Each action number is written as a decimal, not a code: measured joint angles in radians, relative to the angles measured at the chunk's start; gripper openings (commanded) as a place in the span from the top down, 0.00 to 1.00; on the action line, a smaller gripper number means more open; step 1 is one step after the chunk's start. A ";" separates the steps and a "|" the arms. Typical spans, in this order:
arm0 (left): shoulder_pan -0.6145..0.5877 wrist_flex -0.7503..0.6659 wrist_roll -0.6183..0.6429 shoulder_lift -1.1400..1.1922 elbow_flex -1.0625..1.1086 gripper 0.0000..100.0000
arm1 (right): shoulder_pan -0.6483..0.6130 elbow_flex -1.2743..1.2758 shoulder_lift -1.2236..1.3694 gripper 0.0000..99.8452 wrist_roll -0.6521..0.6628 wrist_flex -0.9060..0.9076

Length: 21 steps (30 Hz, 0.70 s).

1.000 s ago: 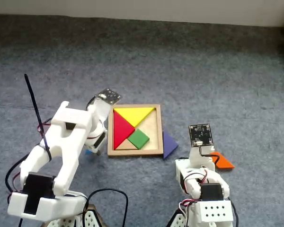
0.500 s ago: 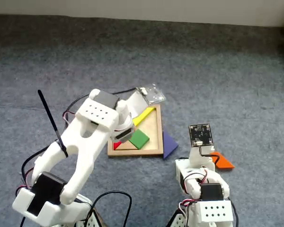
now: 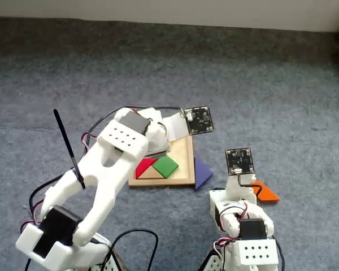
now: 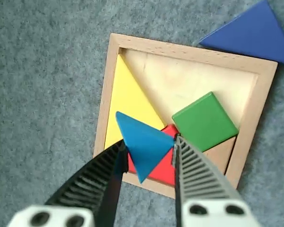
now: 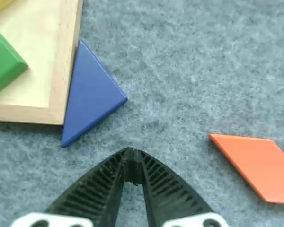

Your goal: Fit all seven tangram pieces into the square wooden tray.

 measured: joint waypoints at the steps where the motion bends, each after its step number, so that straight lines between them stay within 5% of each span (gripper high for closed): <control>1: 0.003 0.000 -0.003 0.000 0.000 0.88 | 0.000 0.000 0.000 0.99 0.000 0.000; 6: 0.037 0.000 0.072 0.000 0.000 0.88 | 0.000 0.000 0.000 0.99 0.000 0.000; 16: 0.057 0.000 0.608 0.000 0.000 0.88 | 0.000 0.000 0.000 0.99 0.000 0.000; 21: 0.060 0.000 0.973 0.000 0.000 0.88 | 0.000 0.000 0.000 0.99 0.000 0.000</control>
